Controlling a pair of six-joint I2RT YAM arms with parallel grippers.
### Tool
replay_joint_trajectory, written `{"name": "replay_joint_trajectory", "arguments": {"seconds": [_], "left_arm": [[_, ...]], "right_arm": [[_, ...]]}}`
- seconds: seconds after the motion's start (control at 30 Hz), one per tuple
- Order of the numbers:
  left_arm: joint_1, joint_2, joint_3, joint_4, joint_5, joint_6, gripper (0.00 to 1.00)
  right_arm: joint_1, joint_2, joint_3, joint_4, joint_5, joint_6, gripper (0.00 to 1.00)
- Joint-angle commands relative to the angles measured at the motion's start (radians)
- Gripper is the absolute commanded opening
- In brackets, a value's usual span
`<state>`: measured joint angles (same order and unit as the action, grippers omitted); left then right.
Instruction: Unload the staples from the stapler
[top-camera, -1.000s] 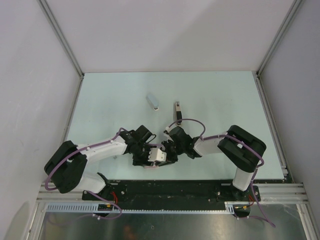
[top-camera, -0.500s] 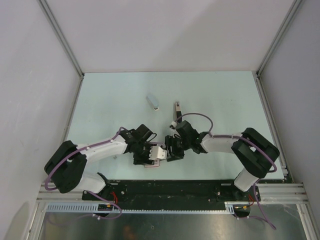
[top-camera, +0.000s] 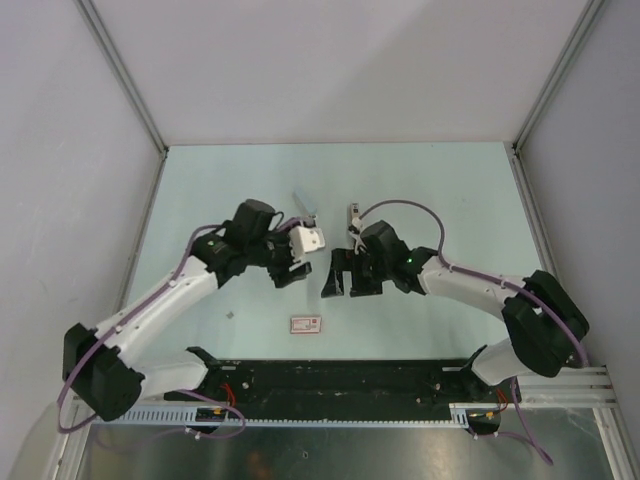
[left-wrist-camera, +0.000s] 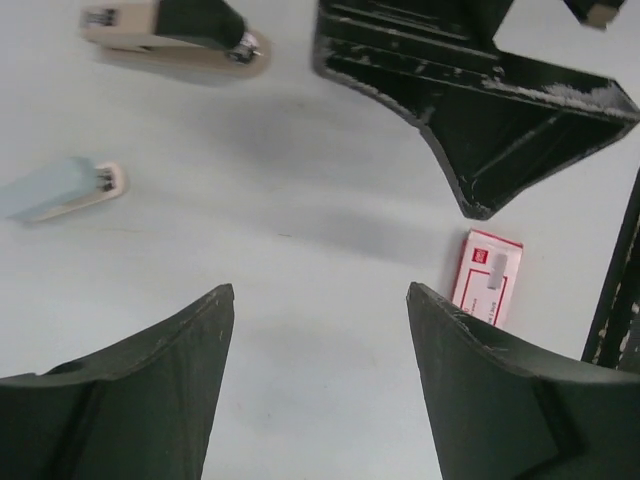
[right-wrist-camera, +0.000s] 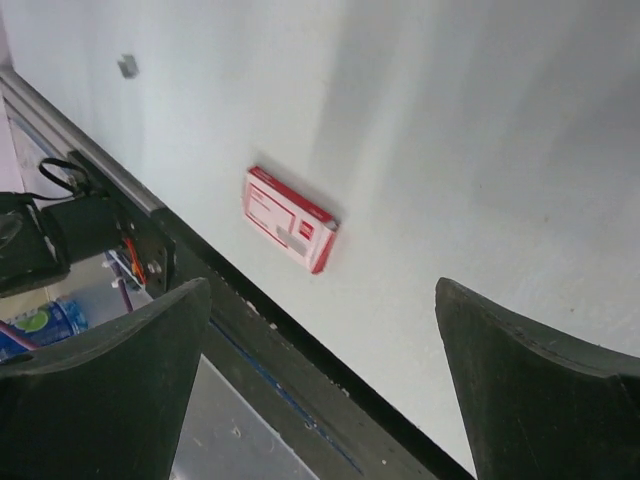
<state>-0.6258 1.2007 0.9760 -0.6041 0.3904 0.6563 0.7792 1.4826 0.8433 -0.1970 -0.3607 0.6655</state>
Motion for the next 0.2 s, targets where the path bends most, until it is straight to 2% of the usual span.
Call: {"name": "replay_joint_trajectory", "arguments": {"seconds": [0.0,0.17], "left_arm": [[0.065,-0.068,0.060,-0.005,0.064,-0.149,0.76],[0.160,-0.130,0.065,-0.004,0.081,-0.221,0.82]], "right_arm": [[-0.007,-0.063,0.095,-0.042,0.063,-0.072,0.99],[-0.006,-0.072,0.184,-0.095,0.088,-0.117,0.99]]}}
